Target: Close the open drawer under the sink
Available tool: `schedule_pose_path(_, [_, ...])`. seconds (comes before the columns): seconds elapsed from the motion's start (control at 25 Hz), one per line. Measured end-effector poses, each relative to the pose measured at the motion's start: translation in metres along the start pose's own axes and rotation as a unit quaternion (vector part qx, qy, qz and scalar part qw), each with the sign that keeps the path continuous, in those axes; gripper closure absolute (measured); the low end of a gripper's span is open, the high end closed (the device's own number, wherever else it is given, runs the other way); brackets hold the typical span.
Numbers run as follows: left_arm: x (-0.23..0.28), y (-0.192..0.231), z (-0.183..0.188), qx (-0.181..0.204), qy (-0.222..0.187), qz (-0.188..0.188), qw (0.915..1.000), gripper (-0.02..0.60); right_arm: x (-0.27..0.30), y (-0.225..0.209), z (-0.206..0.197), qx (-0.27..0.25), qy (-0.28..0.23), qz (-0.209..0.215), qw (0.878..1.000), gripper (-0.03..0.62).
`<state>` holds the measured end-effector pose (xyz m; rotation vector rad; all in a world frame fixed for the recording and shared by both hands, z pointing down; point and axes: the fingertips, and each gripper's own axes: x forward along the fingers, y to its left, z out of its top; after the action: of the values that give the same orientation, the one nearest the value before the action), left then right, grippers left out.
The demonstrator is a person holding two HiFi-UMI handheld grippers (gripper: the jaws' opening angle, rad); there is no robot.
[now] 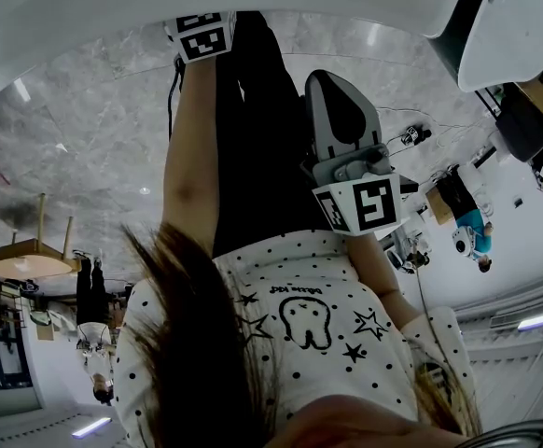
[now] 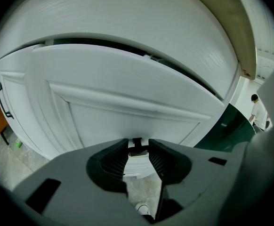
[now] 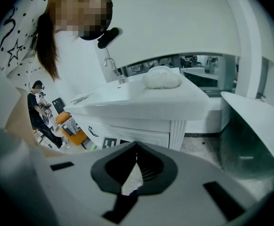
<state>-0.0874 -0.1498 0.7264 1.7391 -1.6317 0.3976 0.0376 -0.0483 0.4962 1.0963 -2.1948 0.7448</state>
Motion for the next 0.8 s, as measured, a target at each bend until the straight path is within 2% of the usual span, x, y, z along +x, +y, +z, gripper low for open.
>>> schedule_pose_path(0.36, [0.002, -0.002, -0.004, -0.003, 0.008, 0.002, 1.0000, 0.445, 0.001, -0.002, -0.002, 0.000, -0.002, 0.000, 1.000, 0.579])
schedule_pose_path(0.6, [-0.007, 0.000, -0.005, -0.019, 0.001, 0.007, 0.9998, 0.447, 0.010, 0.000, -0.002, -0.001, -0.014, 0.005, 1.000, 0.579])
schedule_pose_path(0.72, [-0.008, 0.002, -0.020, -0.015, 0.005, 0.011, 0.9998, 0.547, 0.017, -0.002, -0.007, -0.003, -0.021, 0.007, 1.000, 0.579])
schedule_pose_path(0.8, [-0.016, 0.002, -0.012, -0.012, 0.004, 0.015, 0.9998, 0.566, 0.014, -0.002, 0.000, -0.006, -0.028, 0.007, 1.000, 0.579])
